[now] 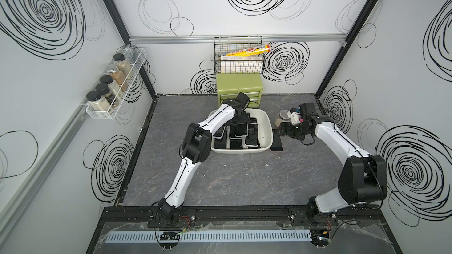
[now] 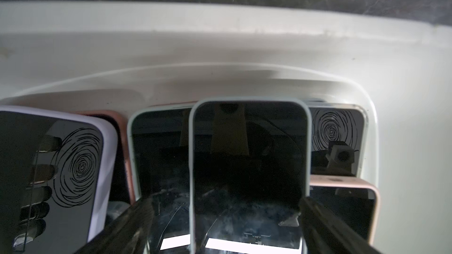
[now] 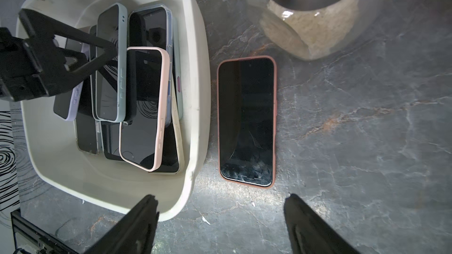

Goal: Take the phone out of the storage box
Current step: Pick up the phone from the storage box.

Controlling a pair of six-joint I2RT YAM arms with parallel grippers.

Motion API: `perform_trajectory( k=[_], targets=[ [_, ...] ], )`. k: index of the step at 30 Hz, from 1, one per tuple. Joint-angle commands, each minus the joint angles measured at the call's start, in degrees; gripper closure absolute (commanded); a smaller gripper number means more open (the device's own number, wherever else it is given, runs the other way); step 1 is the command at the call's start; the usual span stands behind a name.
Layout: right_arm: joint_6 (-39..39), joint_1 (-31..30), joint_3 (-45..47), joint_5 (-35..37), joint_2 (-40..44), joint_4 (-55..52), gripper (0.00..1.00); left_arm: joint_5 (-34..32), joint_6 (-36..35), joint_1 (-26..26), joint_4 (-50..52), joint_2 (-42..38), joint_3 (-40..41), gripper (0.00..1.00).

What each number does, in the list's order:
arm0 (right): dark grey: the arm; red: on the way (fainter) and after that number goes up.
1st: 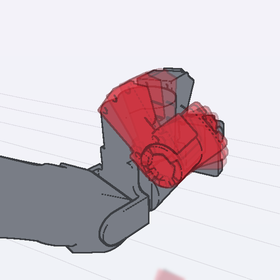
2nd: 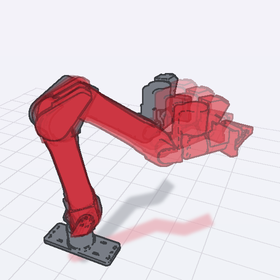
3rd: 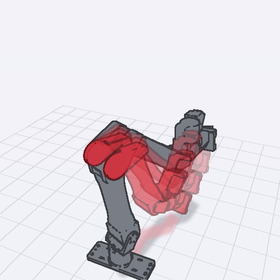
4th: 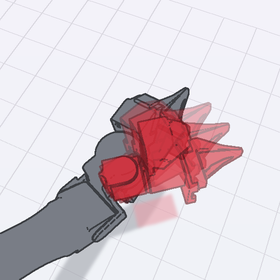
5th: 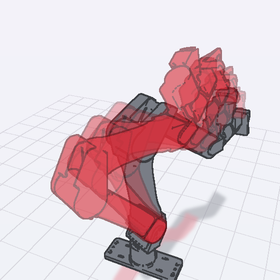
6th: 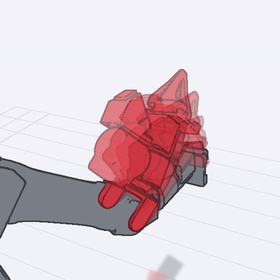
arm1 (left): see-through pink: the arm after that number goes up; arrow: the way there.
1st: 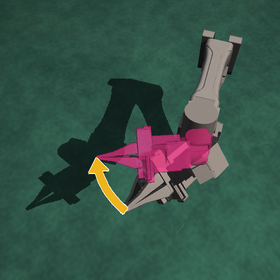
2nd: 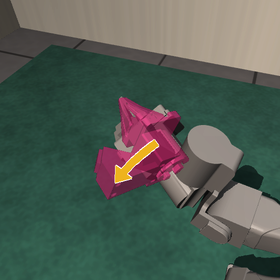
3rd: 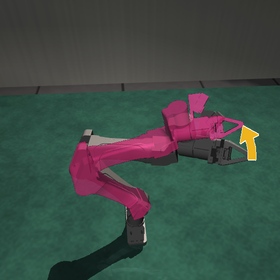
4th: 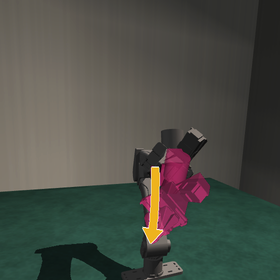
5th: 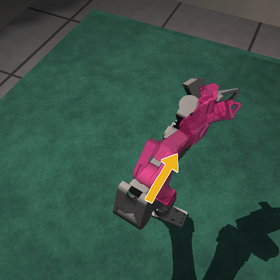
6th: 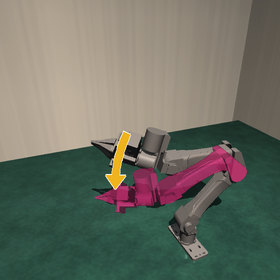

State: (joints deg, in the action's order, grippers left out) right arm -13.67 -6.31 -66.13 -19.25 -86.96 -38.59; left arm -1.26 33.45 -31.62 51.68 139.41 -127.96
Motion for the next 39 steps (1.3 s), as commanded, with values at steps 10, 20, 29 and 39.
perform_trajectory(
  k=[10, 20, 29, 39],
  targets=[
    [2.5, -0.5, 0.4, -1.8, 0.3, -0.3, 0.16, 3.9, -1.0, -1.6, -2.4, 1.7, 0.3, 0.01],
    [3.6, -0.5, 0.6, -1.7, -0.5, -0.2, 0.16, 0.8, -1.4, -1.1, 1.8, 3.3, -0.1, 0.01],
    [2.9, -0.5, 0.6, -2.7, -0.8, 0.9, 0.18, 2.3, -2.7, -0.9, 1.7, 3.9, -0.4, 0.27],
    [0.0, -4.7, 0.5, -14.6, -1.6, 6.6, 0.19, 5.1, -1.8, -0.2, -0.7, -1.3, 0.7, 0.45]
  ],
)
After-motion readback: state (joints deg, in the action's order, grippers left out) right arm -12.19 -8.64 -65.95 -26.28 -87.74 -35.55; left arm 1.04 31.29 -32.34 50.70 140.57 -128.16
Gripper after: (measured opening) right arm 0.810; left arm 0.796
